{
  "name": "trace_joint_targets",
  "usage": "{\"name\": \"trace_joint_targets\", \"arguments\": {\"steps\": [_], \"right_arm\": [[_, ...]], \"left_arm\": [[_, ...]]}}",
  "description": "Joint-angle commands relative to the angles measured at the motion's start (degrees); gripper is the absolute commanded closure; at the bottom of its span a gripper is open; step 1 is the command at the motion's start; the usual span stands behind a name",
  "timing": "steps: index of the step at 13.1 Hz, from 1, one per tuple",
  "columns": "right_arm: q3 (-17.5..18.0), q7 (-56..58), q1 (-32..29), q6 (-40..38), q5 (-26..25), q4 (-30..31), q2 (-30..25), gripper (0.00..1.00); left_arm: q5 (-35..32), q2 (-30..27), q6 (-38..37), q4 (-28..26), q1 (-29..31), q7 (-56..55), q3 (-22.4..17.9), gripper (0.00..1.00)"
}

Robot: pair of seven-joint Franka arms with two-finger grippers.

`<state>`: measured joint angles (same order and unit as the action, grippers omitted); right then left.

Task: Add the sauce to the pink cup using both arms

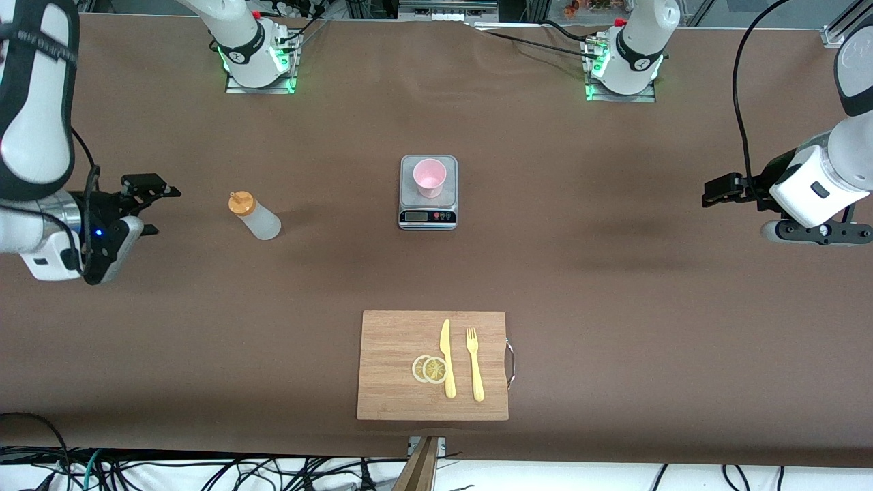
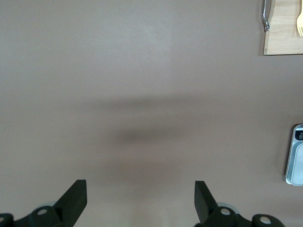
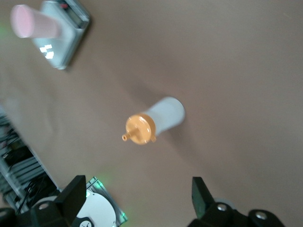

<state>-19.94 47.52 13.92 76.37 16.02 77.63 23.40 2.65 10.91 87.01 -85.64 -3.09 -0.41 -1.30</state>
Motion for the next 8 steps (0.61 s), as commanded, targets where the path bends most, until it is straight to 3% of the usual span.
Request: {"name": "trace_joint_targets", "arguments": {"steps": [1,3,6,8], "right_arm": [[7.0,-12.15,-3.88,7.1,-8.17,12.95,-11.42,0.01],[11.57,-22.07,-6.26,11.06,-13.98,18.75,-16.7,0.01],[16.58,-37.12,-9.86,17.31,-16.29,27.81,-23.91,0.01],[19.66,-42.14,-12.32,17.93,-16.38,29.77,-26.29,0.01]], "left_arm": [[0.86,0.52,-0.97,1.53,0.1,1.38,-0.1,0.0],[0.86,0.61,-0.97,1.53,0.1,1.38,-0.1,0.0],[0.86,0.52,-0.97,1.53,0.1,1.46,-0.1,0.0],[0.86,0.52,-0.97,1.53,0.1,1.46,-0.1,0.0]]}}
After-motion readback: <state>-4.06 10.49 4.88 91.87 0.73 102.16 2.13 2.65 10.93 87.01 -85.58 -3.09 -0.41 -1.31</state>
